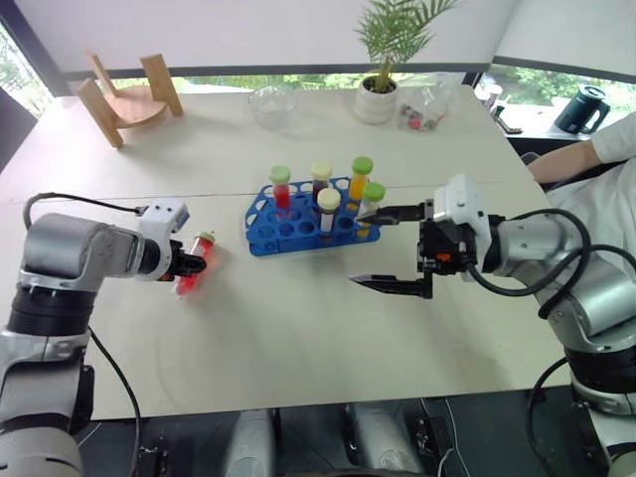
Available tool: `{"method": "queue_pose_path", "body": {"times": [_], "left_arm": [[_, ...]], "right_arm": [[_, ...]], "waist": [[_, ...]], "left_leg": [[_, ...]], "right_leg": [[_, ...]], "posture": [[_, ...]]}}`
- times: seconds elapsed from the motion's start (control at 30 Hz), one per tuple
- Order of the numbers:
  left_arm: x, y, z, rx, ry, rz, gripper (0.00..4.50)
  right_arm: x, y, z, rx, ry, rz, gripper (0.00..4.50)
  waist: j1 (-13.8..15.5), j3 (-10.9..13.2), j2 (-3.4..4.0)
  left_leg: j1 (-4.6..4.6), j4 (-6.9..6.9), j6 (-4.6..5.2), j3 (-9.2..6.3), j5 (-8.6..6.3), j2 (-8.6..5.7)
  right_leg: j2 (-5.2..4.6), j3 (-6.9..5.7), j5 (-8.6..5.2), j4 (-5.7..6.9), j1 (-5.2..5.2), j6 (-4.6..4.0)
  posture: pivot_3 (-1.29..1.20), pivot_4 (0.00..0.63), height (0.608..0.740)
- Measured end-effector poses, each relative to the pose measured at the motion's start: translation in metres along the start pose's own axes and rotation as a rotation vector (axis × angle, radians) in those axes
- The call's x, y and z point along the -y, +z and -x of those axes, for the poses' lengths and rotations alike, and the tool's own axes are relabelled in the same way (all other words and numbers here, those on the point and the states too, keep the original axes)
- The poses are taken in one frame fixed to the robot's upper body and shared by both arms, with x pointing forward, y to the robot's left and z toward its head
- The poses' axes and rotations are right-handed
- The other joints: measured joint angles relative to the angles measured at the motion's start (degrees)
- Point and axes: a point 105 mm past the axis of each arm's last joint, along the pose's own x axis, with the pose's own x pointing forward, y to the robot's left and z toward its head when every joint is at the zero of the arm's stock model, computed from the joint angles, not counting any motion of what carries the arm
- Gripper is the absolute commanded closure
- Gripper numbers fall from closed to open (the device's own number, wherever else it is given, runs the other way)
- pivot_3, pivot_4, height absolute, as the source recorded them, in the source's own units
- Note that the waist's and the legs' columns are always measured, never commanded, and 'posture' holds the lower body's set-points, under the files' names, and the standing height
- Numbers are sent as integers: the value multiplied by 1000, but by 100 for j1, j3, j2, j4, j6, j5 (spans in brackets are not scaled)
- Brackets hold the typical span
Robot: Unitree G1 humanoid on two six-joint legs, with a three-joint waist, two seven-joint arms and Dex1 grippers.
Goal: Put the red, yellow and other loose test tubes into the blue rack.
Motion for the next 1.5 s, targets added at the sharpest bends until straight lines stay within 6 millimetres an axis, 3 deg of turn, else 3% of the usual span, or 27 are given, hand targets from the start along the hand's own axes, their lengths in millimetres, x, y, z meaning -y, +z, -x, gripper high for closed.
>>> {"method": "queue_pose_path", "body": {"times": [0.1, 0.17, 0.3, 0.4, 0.47, 0.6, 0.73, 0.93, 1.5], "left_arm": [[4, 8, -1, 55, -34, -3, 3703], [16, 31, 8, 219, -140, -32, 3703], [39, 70, 56, 567, -351, -137, 3703], [65, 85, 77, 806, -520, -149, 3703], [79, 81, 71, 895, -576, -161, 3703], [101, 68, 32, 986, -579, -170, 3703], [110, 73, 16, 1111, -532, -214, 3703], [120, 67, -13, 1162, -508, -241, 3703], [125, 64, -37, 1245, -454, -324, 3703]], "right_arm": [[1, 0, 3, -8, -12, -3, 0], [-1, -2, 5, -17, -16, -10, 0], [0, -5, 6, -18, -40, -22, 0], [2, -6, 6, -12, -69, -30, 0], [3, -5, 4, -2, -86, -31, 0], [6, -5, 4, -2, -119, -28, 0], [5, -5, 3, -1, -143, -32, 0], [2, -7, 3, -3, -166, -41, 0], [1, -3, 4, 8, -208, -38, 0]], "waist": [[41, 1, -1], [87, 6, -12], [94, 5, -10], [127, 2, -3], [129, 1, -2], [134, 3, -7], [134, 1, -6], [132, 1, -6], [129, 0, -6]], "left_leg": [[0, 1, -2, -2, 1, 0], [-3, 2, -3, -1, 2, 2], [-2, -6, -3, 5, 2, 5], [-2, -5, -3, 5, 1, 4], [0, -1, -3, 9, 1, 2], [-2, 9, -3, 8, 2, 2], [2, 10, -3, 8, 2, 1], [3, 6, -2, 6, 1, 1], [5, 6, -1, 4, 1, 1]], "right_leg": [[0, -2, 0, 0, 2, 0], [1, -2, 0, -2, 0, 0], [0, 0, 0, -2, -6, -2], [-1, 0, 0, -3, -3, -1], [-5, 4, 1, -4, 1, 0], [-2, 4, 2, -5, 3, 0], [-1, 5, 2, -6, 9, 0], [1, 4, 2, -6, 8, 1], [3, 4, 3, -6, 11, 2]], "posture": [[0, 150, 740], [0, 150, 740], [0, 150, 740], [0, 150, 740], [0, 150, 740], [0, 150, 740], [0, 150, 740], [0, 150, 740], [0, 150, 740]]}}
